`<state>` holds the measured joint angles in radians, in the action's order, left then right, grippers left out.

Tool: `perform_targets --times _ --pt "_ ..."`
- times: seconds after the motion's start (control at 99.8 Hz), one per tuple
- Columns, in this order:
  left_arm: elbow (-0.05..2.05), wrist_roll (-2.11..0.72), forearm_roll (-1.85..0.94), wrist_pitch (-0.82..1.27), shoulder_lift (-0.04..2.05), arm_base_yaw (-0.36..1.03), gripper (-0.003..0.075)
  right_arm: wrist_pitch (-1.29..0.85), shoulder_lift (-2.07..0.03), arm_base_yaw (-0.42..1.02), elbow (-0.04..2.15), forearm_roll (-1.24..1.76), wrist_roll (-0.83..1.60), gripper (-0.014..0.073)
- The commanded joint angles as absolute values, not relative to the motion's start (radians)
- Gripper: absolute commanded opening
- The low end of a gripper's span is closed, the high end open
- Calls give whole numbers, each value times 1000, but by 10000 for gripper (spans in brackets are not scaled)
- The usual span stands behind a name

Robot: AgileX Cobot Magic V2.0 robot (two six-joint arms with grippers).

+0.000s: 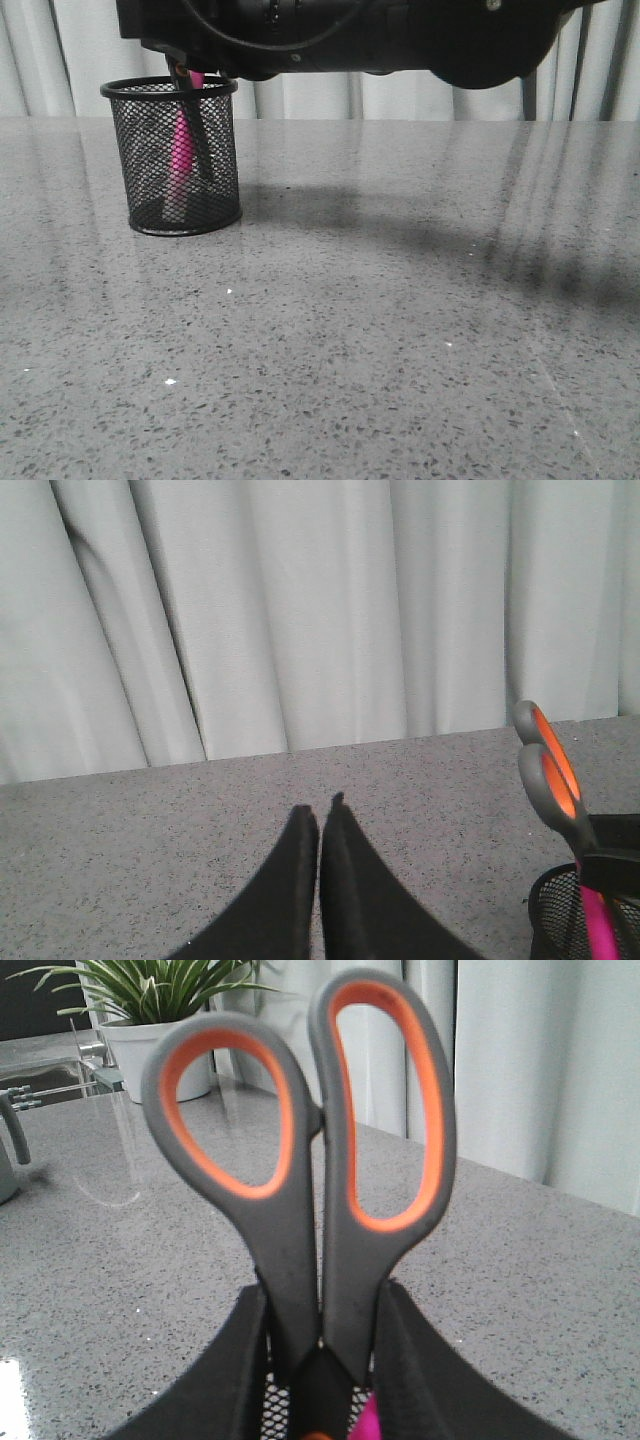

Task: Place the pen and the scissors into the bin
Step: 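Lower the scissors blades-first into the cup and open the right gripper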

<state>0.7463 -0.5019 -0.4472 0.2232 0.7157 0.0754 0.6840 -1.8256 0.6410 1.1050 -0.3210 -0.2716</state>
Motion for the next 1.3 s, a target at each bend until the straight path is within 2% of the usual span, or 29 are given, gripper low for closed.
perform_targets --times 0.0,0.962,1.092,1.292 --pt "773 -492 -465 149 711 74 -22 758 -1778 633 1135 -302 -263 -75" --pt "773 -492 -465 149 711 74 -22 740 -1778 639 1112 -384 -264 -64" --pt "773 -492 -465 149 711 74 -22 742 -1778 639 1112 -384 -264 29" --pt "773 -492 -465 149 711 74 -22 744 -1773 631 1112 -384 -264 305"
